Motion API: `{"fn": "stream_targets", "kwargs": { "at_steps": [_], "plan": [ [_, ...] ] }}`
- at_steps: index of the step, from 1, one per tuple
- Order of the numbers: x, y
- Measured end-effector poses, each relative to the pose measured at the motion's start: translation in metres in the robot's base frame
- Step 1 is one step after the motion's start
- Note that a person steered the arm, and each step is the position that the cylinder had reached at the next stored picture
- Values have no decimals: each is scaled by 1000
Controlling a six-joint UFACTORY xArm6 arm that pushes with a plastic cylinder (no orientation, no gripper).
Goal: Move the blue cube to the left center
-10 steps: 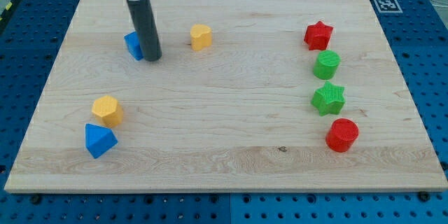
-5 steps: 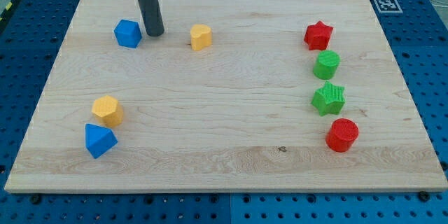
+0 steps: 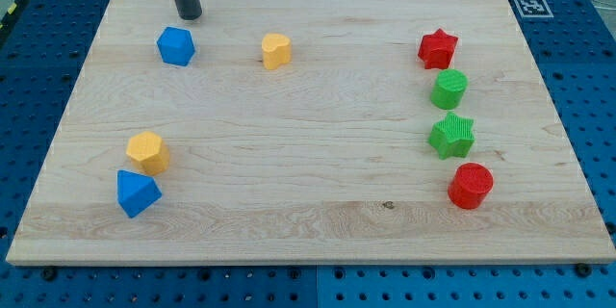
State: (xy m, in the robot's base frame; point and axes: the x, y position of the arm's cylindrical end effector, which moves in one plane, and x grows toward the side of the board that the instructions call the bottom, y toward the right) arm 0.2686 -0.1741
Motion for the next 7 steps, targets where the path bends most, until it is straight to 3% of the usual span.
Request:
{"fn": "stream_targets", "kwargs": {
  "at_steps": [2,5,7],
  "plan": [
    [34,0],
    [117,0],
    [132,-7]
  ]
}}
